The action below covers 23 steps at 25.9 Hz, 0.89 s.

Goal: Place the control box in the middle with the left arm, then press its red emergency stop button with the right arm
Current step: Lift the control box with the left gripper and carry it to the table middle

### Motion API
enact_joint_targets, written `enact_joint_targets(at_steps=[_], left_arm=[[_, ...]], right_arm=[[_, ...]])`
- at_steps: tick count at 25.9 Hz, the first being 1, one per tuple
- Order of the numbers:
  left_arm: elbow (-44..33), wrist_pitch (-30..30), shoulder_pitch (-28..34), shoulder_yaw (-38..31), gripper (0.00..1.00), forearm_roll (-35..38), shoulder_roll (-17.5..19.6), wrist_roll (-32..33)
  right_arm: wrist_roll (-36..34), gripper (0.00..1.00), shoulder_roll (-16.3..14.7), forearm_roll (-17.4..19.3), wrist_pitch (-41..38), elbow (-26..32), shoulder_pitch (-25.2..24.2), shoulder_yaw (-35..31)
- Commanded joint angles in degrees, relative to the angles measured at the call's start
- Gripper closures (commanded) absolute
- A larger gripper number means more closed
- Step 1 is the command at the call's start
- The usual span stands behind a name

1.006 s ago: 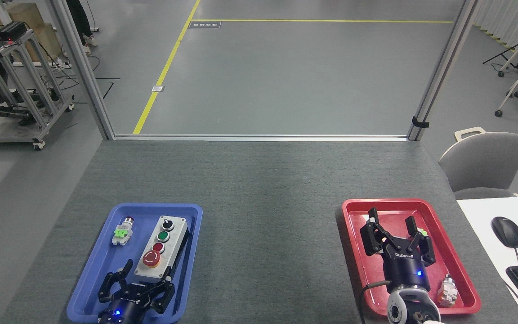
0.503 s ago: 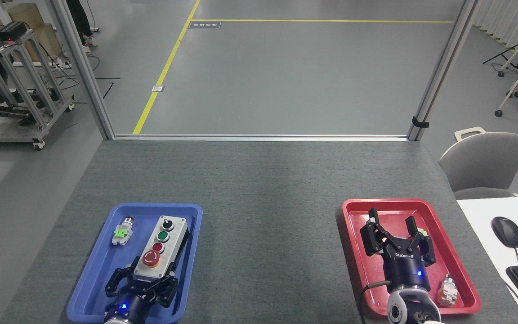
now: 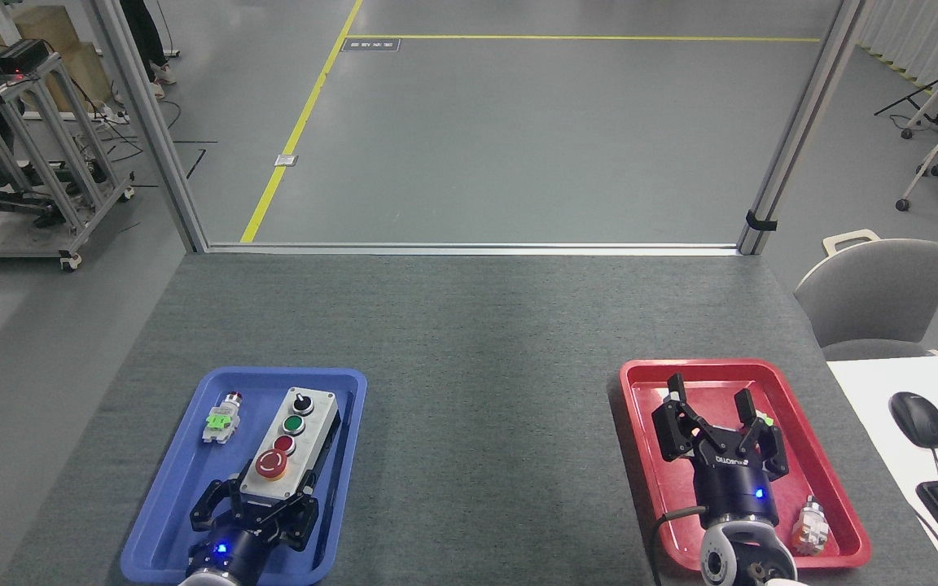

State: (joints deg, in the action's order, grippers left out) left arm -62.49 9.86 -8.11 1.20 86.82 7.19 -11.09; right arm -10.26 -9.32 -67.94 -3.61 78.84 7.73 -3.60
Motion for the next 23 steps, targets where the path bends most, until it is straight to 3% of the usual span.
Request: enact_joint_targets(at_steps=[1,7,12,18,23], left_arm=[[-0.7,0.4,-0.2,-0.1,1.0,-0.3,0.0,-0.6],[-7.1,3.8,0.7,-1.5,1.0,-9.0,1.2,-0.9],[-12.2,3.2,1.7,0.0,1.0,-9.0,0.2,-0.3],[-14.2,-1.2,0.9,11.3,1.0,-8.5,-3.2,0.0],[-9.8,-7.4,-2.3,19.7,1.0,-7.5,-7.9,2.3]], right_arm=[[-0.2,0.0,0.0,0.0,0.0,0.0,0.0,0.0],[-0.2,0.0,-0.1,0.0,0.0,0.0,0.0,0.0],[-0.2,0.0,-0.1,0.0,0.0,0.0,0.0,0.0],[-0.2,0.0,-0.3,0.0,0.0,0.0,0.0,0.0],[-0.2,0.0,0.0,0.0,0.0,0.0,0.2,0.0]])
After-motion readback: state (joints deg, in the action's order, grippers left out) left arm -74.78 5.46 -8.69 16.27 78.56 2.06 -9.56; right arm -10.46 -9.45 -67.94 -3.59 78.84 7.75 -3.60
